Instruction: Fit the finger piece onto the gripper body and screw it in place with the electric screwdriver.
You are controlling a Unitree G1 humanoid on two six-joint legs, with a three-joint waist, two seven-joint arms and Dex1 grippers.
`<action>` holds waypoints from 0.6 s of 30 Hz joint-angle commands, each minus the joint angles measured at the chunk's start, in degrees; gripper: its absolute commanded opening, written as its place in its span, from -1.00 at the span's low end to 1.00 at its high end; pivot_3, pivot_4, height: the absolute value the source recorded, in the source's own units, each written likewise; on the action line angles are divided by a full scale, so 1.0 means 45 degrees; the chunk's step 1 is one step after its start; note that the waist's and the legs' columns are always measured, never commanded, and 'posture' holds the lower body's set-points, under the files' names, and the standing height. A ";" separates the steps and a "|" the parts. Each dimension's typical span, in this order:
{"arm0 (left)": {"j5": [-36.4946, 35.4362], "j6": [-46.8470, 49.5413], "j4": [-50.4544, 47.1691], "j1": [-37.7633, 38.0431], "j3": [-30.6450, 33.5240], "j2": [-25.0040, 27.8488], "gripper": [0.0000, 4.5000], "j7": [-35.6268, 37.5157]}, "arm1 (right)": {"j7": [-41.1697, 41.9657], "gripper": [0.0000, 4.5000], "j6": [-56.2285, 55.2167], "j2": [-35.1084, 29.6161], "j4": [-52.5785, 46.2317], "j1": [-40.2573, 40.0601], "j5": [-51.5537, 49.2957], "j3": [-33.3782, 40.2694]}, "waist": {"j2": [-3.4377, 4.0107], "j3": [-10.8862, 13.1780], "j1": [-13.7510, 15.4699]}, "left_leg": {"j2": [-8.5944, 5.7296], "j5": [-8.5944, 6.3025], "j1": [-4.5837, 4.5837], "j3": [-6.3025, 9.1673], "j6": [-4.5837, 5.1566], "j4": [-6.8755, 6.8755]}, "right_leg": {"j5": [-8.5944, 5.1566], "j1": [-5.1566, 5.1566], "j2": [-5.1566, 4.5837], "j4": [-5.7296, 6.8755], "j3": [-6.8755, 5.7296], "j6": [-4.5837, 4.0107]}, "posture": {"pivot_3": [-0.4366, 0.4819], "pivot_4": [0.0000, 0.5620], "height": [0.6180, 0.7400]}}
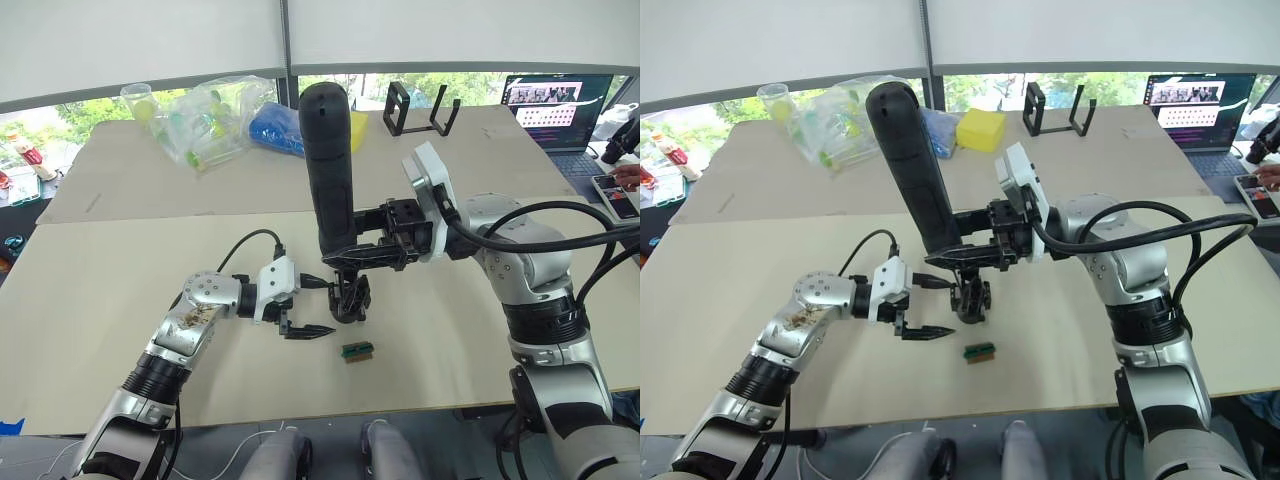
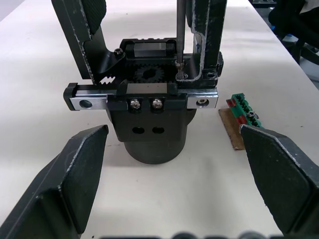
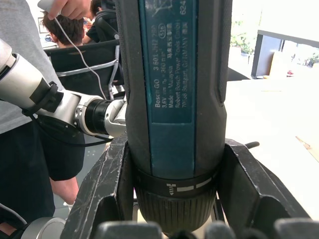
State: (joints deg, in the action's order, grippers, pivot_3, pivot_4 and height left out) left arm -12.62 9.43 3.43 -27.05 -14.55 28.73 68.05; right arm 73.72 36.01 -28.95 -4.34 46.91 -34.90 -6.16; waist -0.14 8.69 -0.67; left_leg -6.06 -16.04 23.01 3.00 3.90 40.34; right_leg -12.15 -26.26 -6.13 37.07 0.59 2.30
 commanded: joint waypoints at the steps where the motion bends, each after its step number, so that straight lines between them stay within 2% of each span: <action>1: 0.0154 -0.0435 0.0250 -0.0292 0.0025 -0.0142 1.00 -0.0127 | 0.0090 -0.14 -0.0379 -0.0061 -0.0414 0.0093 -0.0211 0.0283 | 0.0000 0.0000 0.0005 | -0.0001 0.0000 -0.0001 0.0000 0.0000 0.0000 | 0.0000 0.0000 0.0001 -0.0002 0.0000 0.0000 | -0.05 -0.47 0.95; 18: 0.0914 -0.1530 0.2828 -0.0951 -0.0313 -0.1907 1.00 -0.0674 | 0.0011 -0.14 -0.0495 -0.0143 -0.0789 -0.0232 -0.0200 0.0270 | -0.0004 -0.0002 0.0025 | -0.0004 0.0000 0.0007 0.0000 0.0001 0.0017 | 0.0000 0.0001 -0.0001 -0.0002 -0.0003 0.0000 | -0.05 -0.47 0.95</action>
State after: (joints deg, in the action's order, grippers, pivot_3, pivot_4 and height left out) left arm -8.47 3.80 15.96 -30.00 -16.25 20.80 65.52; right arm 73.60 35.34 -29.03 -5.60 45.76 -34.93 -6.23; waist -0.16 8.68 -0.56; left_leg -6.08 -16.04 23.05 3.00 3.91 40.41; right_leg -12.15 -26.25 -6.14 37.06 0.57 2.30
